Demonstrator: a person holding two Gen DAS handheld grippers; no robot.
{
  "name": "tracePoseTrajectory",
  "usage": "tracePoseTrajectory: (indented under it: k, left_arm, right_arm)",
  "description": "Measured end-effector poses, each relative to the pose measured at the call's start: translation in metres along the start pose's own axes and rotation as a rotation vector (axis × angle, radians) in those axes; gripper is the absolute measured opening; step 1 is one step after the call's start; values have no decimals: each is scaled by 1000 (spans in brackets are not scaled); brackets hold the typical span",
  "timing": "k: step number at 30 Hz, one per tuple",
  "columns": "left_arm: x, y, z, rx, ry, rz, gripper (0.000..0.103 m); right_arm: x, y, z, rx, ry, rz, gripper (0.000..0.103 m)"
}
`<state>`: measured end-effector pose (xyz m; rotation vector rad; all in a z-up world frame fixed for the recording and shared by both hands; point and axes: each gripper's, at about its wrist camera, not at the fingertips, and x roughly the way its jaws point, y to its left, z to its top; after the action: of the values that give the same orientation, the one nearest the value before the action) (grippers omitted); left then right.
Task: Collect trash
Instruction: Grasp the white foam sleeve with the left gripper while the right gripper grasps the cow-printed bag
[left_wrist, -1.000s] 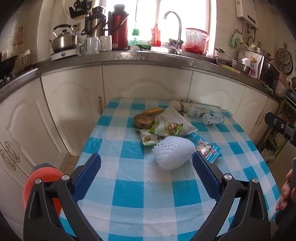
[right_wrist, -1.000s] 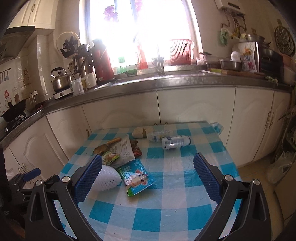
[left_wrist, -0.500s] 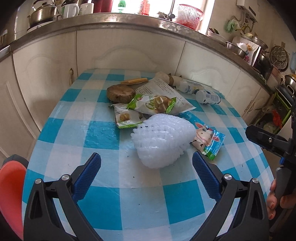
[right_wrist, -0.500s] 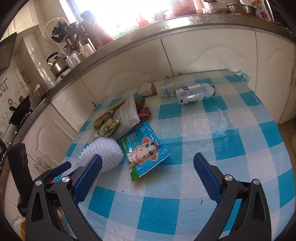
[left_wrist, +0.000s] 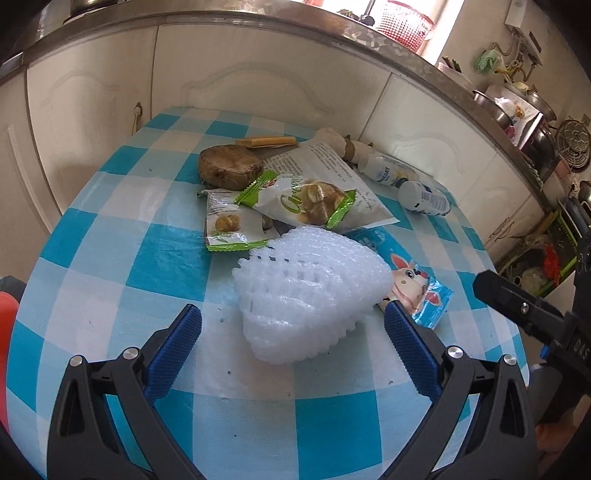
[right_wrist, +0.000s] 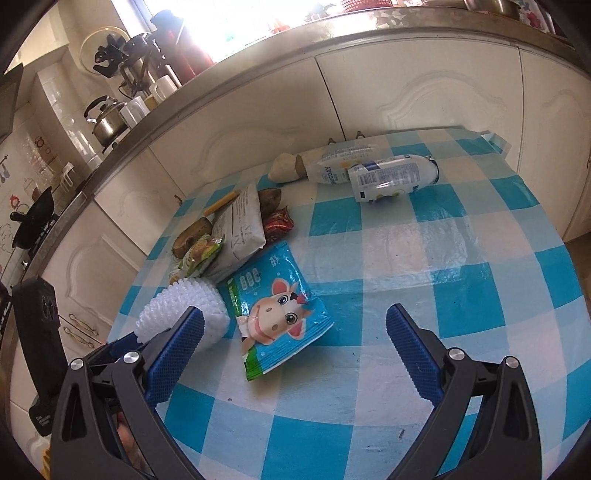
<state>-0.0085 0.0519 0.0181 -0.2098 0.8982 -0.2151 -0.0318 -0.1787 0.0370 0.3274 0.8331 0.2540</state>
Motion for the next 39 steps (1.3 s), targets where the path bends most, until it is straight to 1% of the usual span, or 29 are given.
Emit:
tracePoseTrajectory:
  k: [2,8,11,13,17,19,22,25,28,31,32,33,37,39]
  left_arm:
    - [4,0,3,-16,3,12,100]
    - [9,-3,8,-9,-4,63,99]
    - [10,0,8,1,0,84,96]
    - [9,4,7,-7,7,78,86]
    - [10,9,5,-11,7,49,75]
    - [9,9,4,-12,6,23,63]
    - [8,10,3,-7,1,12,58]
    - [7,11,2,-19,-4,-17,55]
    - [6,10,1,-11,-7,-26,50]
    - [3,10,0,-11,-15,-38,45]
    - [1,10,0,-12,-18,-43,44]
    - [0,11,0,-13,-19,-49,42]
    - [-5,14,-4,-13,-24,-66,36]
    - [-10,16,-6,-17,-30,-73,34]
  right_arm:
    - [6,4,-3,-39,18,2,98]
    - [24,24,-5,-206,59,-40,98]
    - [34,30,-2,-265,77,-46,98]
    - [42,32,1,-293,96,-47,98]
    - [55,32,5,-304,125,-53,98]
    - [61,32,6,-298,141,-53,98]
    - [66,32,6,-300,157,-37,98]
    - [74,31,5,-305,183,-94,98]
    - [74,34,4,-312,178,-93,98]
    - [75,42,1,-348,184,-128,90]
    - [75,45,0,-365,176,-149,75]
    - [74,48,-2,-383,165,-172,71]
    - [69,50,-7,-375,165,-168,68]
    - [66,51,-10,-366,164,-165,63]
